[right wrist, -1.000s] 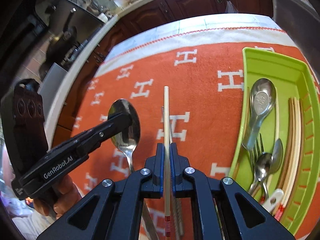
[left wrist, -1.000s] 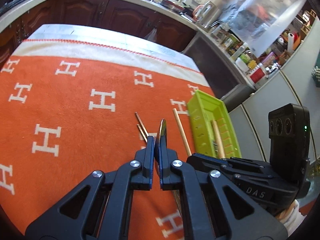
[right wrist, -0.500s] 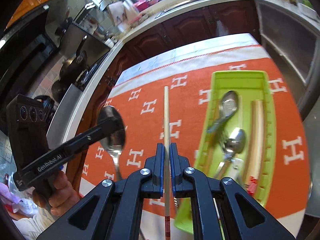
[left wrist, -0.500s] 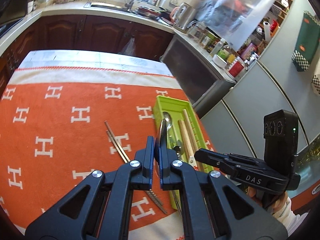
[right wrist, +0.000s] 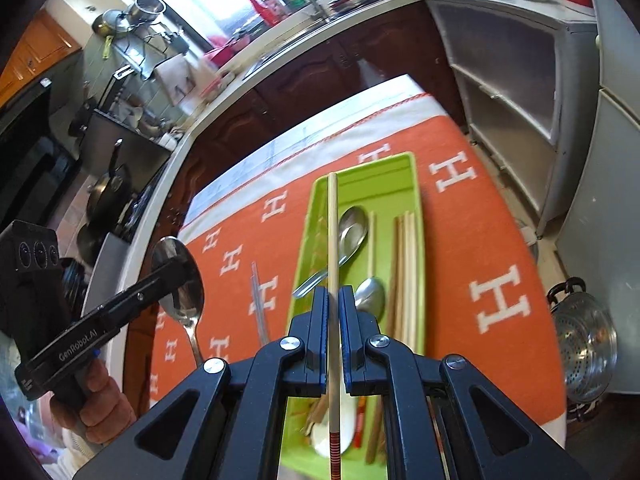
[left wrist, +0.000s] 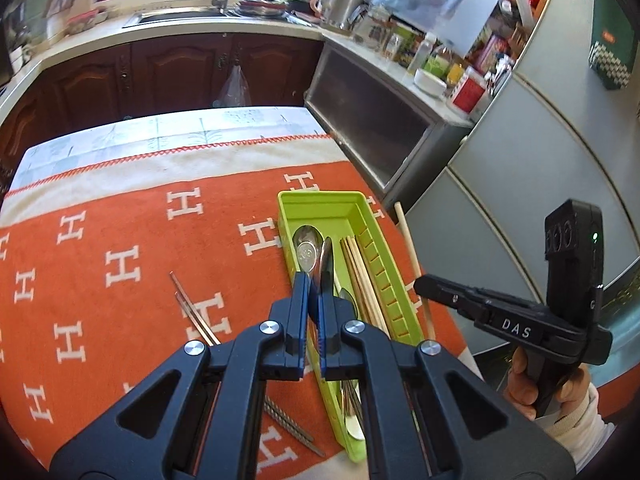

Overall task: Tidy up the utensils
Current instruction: 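Carry the chopstick and spoon into the green tray and open both tools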

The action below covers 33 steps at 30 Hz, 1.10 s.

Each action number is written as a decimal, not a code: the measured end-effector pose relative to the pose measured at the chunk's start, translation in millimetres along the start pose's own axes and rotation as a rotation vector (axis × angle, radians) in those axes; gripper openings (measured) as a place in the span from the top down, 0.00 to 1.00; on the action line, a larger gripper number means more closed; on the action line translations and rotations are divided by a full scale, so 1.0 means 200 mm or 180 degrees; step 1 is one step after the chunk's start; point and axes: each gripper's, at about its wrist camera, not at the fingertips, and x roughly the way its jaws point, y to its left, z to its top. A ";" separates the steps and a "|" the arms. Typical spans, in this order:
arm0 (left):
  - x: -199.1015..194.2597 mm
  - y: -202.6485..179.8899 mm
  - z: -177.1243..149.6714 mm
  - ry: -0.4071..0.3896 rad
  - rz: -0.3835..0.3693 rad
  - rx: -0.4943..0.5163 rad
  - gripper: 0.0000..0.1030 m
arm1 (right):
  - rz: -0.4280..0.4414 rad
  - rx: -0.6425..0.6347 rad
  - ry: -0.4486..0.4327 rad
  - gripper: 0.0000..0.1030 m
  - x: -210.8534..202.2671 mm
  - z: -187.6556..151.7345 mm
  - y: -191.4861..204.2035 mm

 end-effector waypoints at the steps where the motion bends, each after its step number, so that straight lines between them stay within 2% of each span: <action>1: 0.03 -0.01 0.02 0.0020 0.0010 0.0029 0.98 | -0.0022 0.0012 -0.0013 0.95 0.02 0.02 -0.01; 9: 0.34 -0.04 0.12 0.0272 0.0190 0.0211 0.98 | -0.0262 -0.0055 -0.0025 0.95 0.24 0.16 -0.11; 15: 0.53 -0.04 0.13 0.0441 0.0247 0.0241 0.98 | -0.0470 -0.0167 0.0079 0.95 0.42 0.17 -0.14; 18: 0.57 -0.06 0.12 0.0447 0.0269 0.0278 0.98 | -0.0467 -0.0130 0.0105 0.94 0.45 0.15 -0.13; 25: 0.51 -0.08 0.10 0.0424 0.0247 0.0257 0.98 | -0.0445 -0.0141 0.0086 0.94 0.45 0.14 -0.11; 33: 0.31 0.01 0.04 0.0388 0.0320 0.0058 0.98 | -0.0386 -0.0250 0.0142 0.94 0.37 0.04 -0.02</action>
